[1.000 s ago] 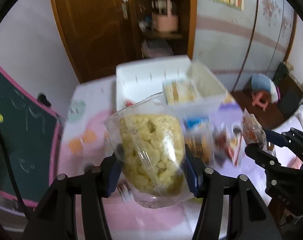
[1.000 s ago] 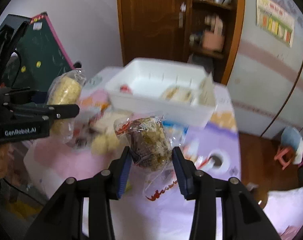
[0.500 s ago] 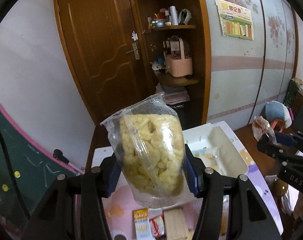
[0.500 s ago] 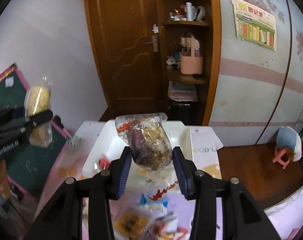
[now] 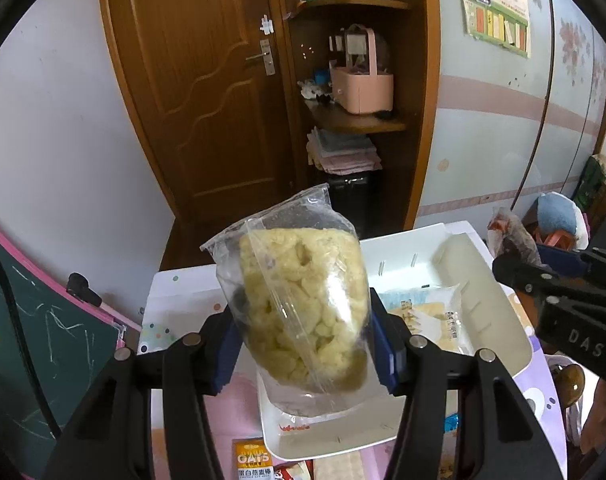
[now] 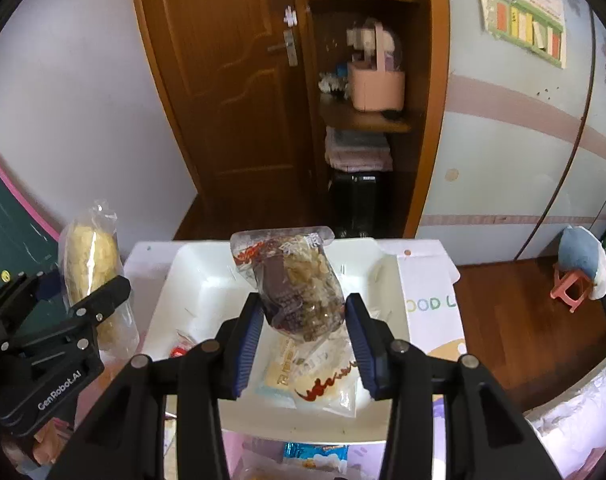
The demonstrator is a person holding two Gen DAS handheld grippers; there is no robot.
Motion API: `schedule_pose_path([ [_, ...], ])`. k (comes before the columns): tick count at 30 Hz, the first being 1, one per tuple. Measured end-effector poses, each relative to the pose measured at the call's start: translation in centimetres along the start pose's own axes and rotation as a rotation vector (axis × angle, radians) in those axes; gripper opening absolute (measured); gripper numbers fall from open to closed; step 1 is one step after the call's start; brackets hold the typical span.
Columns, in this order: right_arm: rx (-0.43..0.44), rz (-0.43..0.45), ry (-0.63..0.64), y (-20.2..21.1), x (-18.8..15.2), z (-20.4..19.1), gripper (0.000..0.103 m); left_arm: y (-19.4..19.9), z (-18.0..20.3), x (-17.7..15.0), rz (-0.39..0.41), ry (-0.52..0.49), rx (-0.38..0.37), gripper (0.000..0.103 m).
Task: Organize snacks
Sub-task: 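Lower both bags into the white basket and open both tools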
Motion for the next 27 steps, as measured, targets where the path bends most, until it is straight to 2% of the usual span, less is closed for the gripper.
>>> schedule_pose_path([
  [5, -0.012, 0.002, 0.019, -0.6, -0.7, -0.5, 0.044, -0.9, 0.1, -1.0, -0.023, -0.019, 0.011, 0.055],
  [6, -0.018, 0.010, 0.026, -0.6, -0.8, -0.6, 0.045, -1.0, 0.2, -1.2, -0.027, -0.026, 0.012, 0.059],
  [7, -0.033, 0.015, 0.032, -0.6, -0.8, -0.5, 0.046, -0.8, 0.3, -1.4, -0.028, -0.034, 0.009, 0.077],
  [9, -0.056, 0.022, 0.036, -0.5, -0.8, -0.3, 0.053, -0.4, 0.4, -1.5, -0.010, -0.043, 0.017, 0.101],
  [11, -0.056, 0.032, 0.037, -0.1, -0.8, -0.2, 0.056, 0.6, 0.5, -1.2, 0.032, -0.058, 0.027, 0.101],
  [16, -0.044, 0.041, 0.046, 1.0, -0.6, -0.3, 0.057, 2.4, 1.4, -1.1, 0.052, -0.094, 0.022, 0.101],
  [27, -0.051, 0.065, 0.076, 4.5, -0.7, -0.9, 0.057, 5.7, 0.6, -1.1, 0.043, -0.066, 0.025, 0.101],
])
Point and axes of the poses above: each gripper's, at about its wrist camera, not at the fingertips, and y roughly against the way its jaws point, z to its right, x to its top, the point moved 6 cm from there along -y, roughly the way its jaws point, and after that the axes turned 13 degrees about z, right-handed, at the moved point
